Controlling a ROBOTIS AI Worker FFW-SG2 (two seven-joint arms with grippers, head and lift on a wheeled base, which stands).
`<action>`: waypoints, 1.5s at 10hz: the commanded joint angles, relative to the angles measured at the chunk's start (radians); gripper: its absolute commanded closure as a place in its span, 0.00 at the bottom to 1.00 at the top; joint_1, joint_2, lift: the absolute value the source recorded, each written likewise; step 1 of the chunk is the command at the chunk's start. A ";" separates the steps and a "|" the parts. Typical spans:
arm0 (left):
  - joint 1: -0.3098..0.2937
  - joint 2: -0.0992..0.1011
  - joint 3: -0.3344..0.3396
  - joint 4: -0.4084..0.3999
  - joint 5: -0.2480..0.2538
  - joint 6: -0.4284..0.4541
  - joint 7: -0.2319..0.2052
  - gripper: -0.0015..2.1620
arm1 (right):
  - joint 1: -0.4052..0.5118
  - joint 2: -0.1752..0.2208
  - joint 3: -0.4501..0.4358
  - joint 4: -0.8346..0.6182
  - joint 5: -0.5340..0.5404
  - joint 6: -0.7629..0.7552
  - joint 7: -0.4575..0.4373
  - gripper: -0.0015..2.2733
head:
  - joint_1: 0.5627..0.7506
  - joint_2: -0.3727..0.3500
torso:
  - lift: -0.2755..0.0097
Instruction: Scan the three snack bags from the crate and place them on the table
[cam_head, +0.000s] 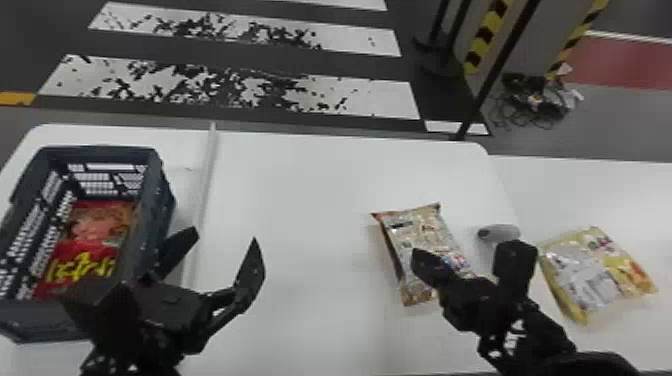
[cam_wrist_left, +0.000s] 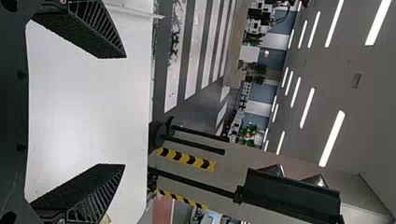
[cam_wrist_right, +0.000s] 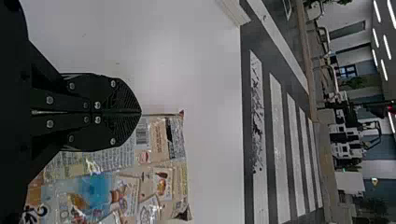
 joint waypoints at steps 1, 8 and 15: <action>0.000 0.000 -0.003 -0.001 0.000 -0.002 0.000 0.01 | 0.003 -0.001 -0.097 -0.005 -0.045 0.000 0.000 0.78 | 0.70 0.27 | 0.75; 0.022 0.011 -0.005 -0.021 -0.002 -0.015 0.000 0.01 | -0.052 -0.025 -0.183 0.186 -0.019 -0.061 0.005 0.78 | 0.70 0.03 | 0.75; 0.022 0.008 -0.008 -0.020 -0.002 -0.015 0.000 0.01 | -0.029 -0.024 -0.173 0.170 -0.028 -0.120 0.015 0.30 | 0.70 0.03 | 0.75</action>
